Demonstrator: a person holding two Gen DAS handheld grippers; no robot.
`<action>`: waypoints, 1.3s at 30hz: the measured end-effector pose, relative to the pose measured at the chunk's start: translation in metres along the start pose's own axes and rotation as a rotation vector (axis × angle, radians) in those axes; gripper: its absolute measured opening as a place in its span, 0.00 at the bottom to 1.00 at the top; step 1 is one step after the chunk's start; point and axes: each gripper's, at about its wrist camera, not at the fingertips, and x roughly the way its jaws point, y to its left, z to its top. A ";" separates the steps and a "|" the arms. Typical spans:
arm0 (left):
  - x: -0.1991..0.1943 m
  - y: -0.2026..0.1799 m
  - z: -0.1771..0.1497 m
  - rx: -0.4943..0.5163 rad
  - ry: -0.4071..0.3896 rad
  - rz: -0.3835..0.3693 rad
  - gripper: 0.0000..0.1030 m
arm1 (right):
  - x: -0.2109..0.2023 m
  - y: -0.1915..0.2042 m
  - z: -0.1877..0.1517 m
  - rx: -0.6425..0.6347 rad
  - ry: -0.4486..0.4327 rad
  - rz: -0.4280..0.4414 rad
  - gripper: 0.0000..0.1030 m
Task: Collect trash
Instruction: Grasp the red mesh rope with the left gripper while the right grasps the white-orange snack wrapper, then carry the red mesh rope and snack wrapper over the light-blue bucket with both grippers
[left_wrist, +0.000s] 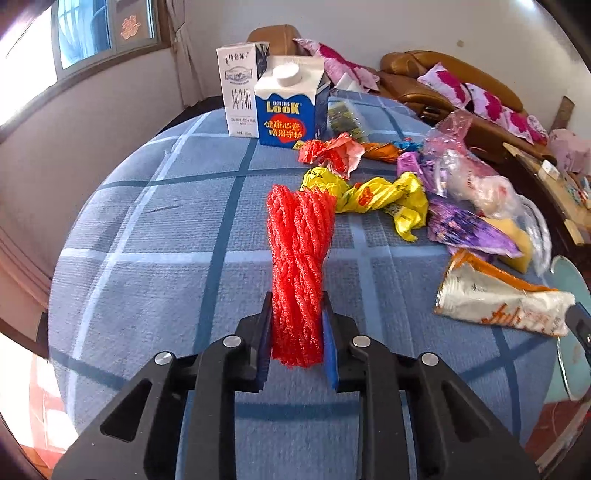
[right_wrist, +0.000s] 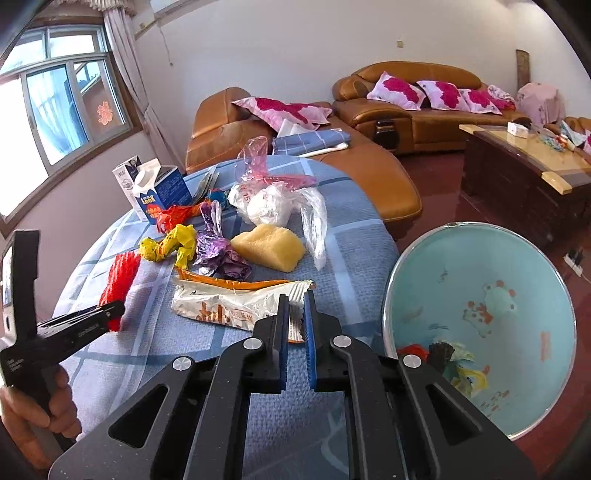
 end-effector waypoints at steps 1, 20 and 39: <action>-0.003 0.001 -0.002 0.004 -0.003 -0.003 0.22 | -0.001 -0.001 -0.001 0.002 0.001 0.001 0.08; -0.058 -0.002 -0.038 0.080 -0.043 -0.013 0.22 | -0.036 0.002 -0.006 -0.002 -0.073 0.009 0.06; -0.086 -0.033 -0.039 0.133 -0.098 -0.026 0.22 | -0.083 -0.007 -0.004 0.000 -0.198 0.011 0.03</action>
